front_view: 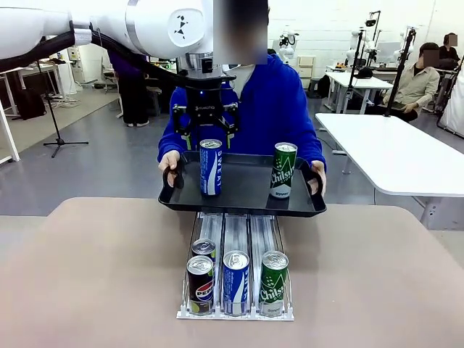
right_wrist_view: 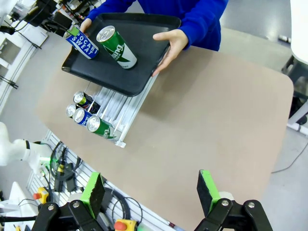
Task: Retrieve and hand over the desired beverage to the person.
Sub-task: Place the picked can on the Handle tray extended by the person.
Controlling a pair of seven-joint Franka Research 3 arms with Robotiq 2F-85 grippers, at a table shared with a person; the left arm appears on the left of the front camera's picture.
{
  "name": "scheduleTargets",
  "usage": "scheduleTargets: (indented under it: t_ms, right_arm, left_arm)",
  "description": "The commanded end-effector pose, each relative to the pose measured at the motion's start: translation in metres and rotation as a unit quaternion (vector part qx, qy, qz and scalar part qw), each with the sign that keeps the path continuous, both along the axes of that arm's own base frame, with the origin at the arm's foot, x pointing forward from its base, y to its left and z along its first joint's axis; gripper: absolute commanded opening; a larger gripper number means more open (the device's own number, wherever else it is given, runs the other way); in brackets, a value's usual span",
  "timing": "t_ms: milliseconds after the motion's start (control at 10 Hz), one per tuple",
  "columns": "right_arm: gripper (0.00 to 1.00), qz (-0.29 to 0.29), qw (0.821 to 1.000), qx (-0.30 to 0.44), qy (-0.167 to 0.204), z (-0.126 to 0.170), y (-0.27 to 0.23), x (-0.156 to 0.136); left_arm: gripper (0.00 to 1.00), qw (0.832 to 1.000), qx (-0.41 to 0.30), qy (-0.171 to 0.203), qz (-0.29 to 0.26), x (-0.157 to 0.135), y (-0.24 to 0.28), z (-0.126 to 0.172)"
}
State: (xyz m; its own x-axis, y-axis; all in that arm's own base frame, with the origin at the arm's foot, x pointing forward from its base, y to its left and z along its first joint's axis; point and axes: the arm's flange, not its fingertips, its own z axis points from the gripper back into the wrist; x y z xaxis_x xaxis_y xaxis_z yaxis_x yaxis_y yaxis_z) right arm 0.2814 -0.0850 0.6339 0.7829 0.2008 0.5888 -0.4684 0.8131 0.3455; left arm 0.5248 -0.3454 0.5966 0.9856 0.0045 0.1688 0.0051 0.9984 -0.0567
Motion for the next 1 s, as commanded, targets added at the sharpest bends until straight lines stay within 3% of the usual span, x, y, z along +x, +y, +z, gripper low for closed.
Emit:
scheduleTargets:
  t_ms: [0, 400, 700, 900]
  right_arm:
    - [1.0, 0.004, 1.0, 0.003, 0.001, -0.001, 0.0, 0.001]
    - [1.0, 0.004, 1.0, 0.003, 0.001, -0.001, 0.0, 0.001]
    - [1.0, 0.004, 1.0, 0.003, 0.001, -0.001, 0.0, 0.001]
    - [1.0, 0.004, 1.0, 0.003, 0.001, -0.001, 0.0, 0.001]
  left_arm:
    - [1.0, 1.0, 0.007, 0.001, -0.018, 0.0, 0.002, 0.004]
    - [1.0, 0.999, -0.002, 0.001, -0.038, -0.023, 0.005, 0.016]
    - [1.0, 0.991, -0.008, -0.059, -0.118, -0.103, 0.04, 0.034]
    - [1.0, 0.985, -0.018, -0.102, -0.135, -0.149, 0.072, 0.037]
